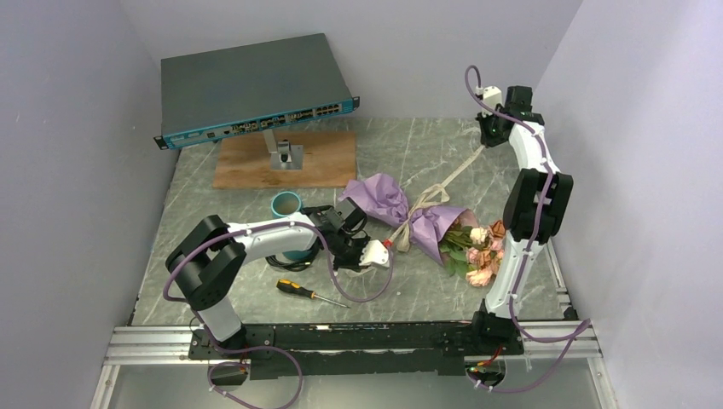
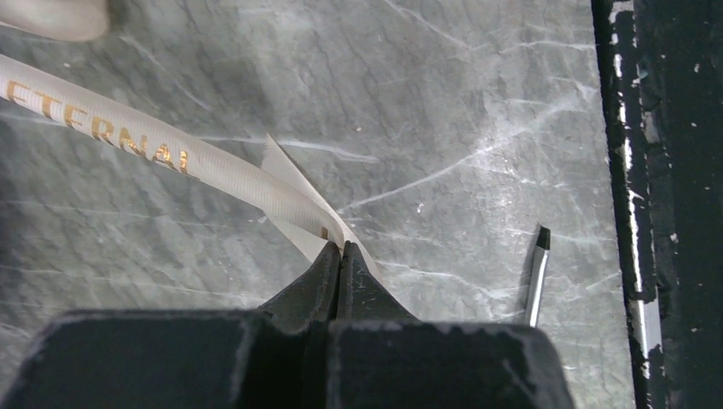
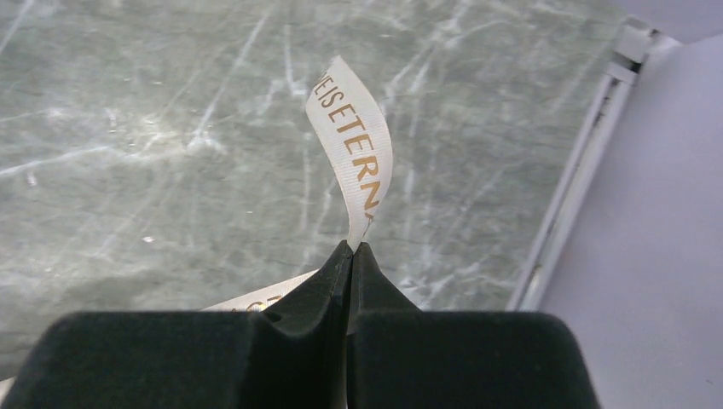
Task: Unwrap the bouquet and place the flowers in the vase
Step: Untie the ribbon from the wrapping paper.
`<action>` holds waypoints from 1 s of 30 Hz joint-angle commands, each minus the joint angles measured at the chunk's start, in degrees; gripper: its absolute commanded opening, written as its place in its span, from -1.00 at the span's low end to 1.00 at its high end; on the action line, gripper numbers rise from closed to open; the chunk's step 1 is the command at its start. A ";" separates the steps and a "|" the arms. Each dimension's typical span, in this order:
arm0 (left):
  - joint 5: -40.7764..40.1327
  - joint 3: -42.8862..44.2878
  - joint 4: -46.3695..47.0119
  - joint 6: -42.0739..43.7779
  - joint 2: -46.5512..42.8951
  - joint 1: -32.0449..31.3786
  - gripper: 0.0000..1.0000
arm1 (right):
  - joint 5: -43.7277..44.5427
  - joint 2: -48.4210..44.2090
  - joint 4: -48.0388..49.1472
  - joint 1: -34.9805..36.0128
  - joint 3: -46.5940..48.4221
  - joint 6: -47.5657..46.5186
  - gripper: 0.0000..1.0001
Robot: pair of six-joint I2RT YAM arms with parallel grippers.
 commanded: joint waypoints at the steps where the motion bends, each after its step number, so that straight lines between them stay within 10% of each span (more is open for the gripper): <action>1: 2.32 -1.15 -7.24 0.68 -1.67 -0.74 -1.00 | 4.09 -0.50 7.41 -2.39 3.62 -3.57 -1.00; 30: -0.58 -7.30 -18.40 3.27 -8.11 -0.64 -1.00 | 11.86 4.72 13.49 -8.50 11.25 -10.78 -1.00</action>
